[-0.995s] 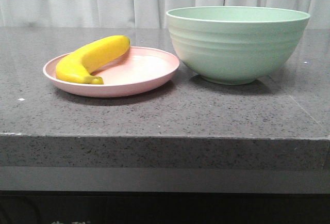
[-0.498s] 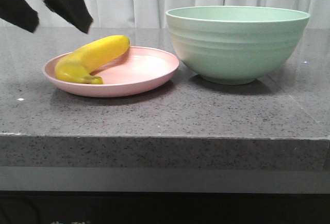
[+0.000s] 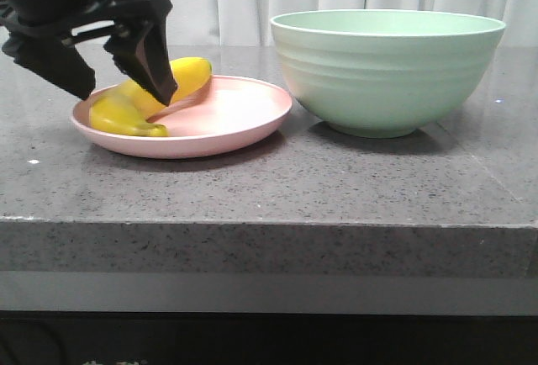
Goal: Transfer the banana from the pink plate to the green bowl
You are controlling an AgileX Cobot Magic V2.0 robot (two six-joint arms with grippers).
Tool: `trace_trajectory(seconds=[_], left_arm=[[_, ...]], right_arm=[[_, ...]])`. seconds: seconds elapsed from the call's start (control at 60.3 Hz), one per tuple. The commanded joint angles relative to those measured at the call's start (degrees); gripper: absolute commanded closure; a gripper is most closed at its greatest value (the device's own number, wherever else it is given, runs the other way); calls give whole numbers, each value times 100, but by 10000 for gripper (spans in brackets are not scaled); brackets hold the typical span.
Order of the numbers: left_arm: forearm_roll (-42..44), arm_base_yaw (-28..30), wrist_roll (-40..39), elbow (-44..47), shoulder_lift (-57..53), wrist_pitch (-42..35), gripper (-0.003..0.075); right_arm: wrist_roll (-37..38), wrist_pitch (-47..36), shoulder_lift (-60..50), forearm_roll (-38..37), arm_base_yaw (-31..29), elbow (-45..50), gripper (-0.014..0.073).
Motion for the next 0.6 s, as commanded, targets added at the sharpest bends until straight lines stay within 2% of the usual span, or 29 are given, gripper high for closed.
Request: trace_trajectory(seconds=[0.0, 0.581], left_arm=[[-68, -42, 10, -192, -138, -352, 131], [-68, -42, 54, -192, 127, -347, 134]], right_arm=[[-27, -425, 103, 34, -28, -216, 62], [-27, -425, 103, 34, -28, -216, 62]])
